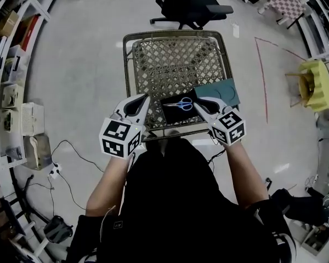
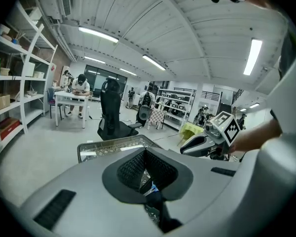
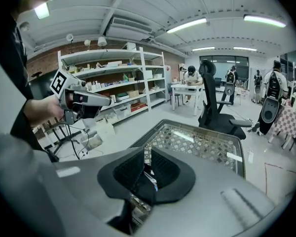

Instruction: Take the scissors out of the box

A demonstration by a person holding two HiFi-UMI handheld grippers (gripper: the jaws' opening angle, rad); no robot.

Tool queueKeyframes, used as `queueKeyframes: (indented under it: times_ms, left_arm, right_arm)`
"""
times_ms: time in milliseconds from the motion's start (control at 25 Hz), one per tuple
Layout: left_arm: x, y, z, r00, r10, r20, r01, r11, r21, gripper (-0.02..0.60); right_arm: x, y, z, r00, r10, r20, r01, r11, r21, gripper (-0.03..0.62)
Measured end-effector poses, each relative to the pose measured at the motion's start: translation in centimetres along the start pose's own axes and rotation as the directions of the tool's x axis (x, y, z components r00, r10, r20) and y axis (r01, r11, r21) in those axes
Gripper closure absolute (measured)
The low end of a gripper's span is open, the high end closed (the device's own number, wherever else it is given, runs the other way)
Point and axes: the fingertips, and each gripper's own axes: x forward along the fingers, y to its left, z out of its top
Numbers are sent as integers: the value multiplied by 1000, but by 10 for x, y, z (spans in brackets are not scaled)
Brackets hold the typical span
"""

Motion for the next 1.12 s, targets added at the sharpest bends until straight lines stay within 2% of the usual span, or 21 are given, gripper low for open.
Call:
queueKeyframes:
  times_ms: [240,400,560,800,1120]
  left_arm:
    - [13,9,-22,998,11,-55,-13,999,-36,575]
    - [22,15,-27,996,43,-74,-47,997,-61,575]
    - [30,18,-32,994,62,-87,-69,994,-83,575]
    - [33,30,-44,991,91,-102,-103,988,-116,575]
    - [29,40,-59,987,122,-108,-138,977,-162,575]
  right_arm:
    - [35,-8,-42,983,19,-182,-44,990,-133,528]
    - [60,-13,-71,952,44,-304,-124,960,-250,496]
    - [80,-19,-105,902,63,-427,-230,907,-352,485]
    - [101,-28,-140,829,63,-556,-351,833,-427,484]
    - [118,-30,-178,729,-10,-685,-500,675,-543,482]
